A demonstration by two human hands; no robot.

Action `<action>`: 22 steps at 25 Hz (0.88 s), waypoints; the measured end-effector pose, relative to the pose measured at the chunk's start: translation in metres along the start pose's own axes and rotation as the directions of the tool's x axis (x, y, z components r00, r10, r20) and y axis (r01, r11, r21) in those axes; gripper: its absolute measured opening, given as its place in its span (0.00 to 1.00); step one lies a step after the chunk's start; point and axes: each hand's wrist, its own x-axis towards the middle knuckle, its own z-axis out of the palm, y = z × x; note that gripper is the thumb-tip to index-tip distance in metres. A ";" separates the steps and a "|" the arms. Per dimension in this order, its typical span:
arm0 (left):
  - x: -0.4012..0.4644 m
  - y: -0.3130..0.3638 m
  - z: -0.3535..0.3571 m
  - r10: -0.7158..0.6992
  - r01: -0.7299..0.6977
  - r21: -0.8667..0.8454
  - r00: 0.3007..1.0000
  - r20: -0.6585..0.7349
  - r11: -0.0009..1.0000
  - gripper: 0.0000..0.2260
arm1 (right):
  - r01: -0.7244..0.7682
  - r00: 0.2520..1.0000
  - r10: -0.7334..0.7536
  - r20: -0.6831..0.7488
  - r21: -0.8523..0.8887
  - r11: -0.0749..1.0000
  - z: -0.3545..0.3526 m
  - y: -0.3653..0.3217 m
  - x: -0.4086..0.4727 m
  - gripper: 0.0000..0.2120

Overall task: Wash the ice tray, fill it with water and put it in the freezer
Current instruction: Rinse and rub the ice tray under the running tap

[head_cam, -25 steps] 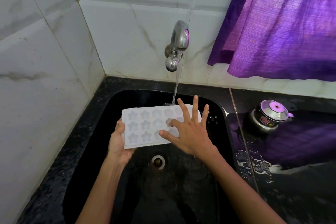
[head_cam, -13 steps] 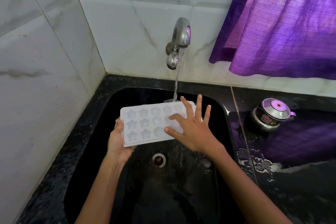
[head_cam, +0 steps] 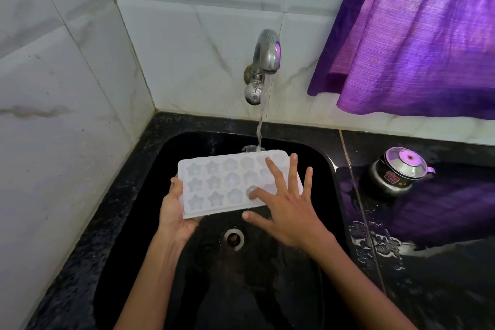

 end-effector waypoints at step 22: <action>0.003 -0.004 -0.003 -0.007 0.007 -0.031 1.000 0.018 1.000 0.22 | -0.111 0.994 0.109 -0.022 -0.165 0.980 -0.008 -0.008 0.006 0.34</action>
